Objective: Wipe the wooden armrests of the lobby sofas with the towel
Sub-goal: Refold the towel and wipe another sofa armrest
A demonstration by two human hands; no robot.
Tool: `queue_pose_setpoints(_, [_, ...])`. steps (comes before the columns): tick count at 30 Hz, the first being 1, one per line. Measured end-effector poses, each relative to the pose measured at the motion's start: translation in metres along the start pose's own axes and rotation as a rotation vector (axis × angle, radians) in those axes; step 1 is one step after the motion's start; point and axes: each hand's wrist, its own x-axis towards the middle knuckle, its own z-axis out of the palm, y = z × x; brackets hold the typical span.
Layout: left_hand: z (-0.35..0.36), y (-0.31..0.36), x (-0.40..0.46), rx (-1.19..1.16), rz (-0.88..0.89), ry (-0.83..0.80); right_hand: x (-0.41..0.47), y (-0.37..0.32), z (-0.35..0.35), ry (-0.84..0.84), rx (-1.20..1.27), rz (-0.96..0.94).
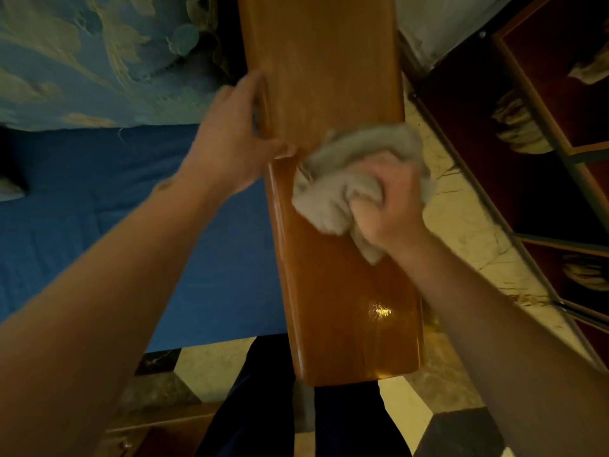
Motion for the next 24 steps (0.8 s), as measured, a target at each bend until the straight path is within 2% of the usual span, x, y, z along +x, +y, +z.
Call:
queue_pose_setpoints(3, [0.003,0.009,0.016,0.083,-0.039,0.025,0.073,0.007,0.004,-0.043,-0.037,0.025])
queue_pose_setpoints(7, [0.007,0.013,0.014,-0.09,-0.189,0.036,0.15,0.017,0.015,-0.026,-0.111,0.005])
queue_pose_setpoints(11, [0.004,0.015,0.013,-0.003,-0.285,0.013,0.211,0.024,0.024,0.003,-0.139,0.019])
queue_pose_setpoints(17, [0.001,0.023,0.014,0.098,-0.326,-0.019,0.294,0.028,0.027,0.021,-0.184,0.063])
queue_pose_setpoints(24, [0.003,0.019,0.017,-0.036,-0.327,0.014,0.364,0.031,0.037,0.092,-0.245,0.123])
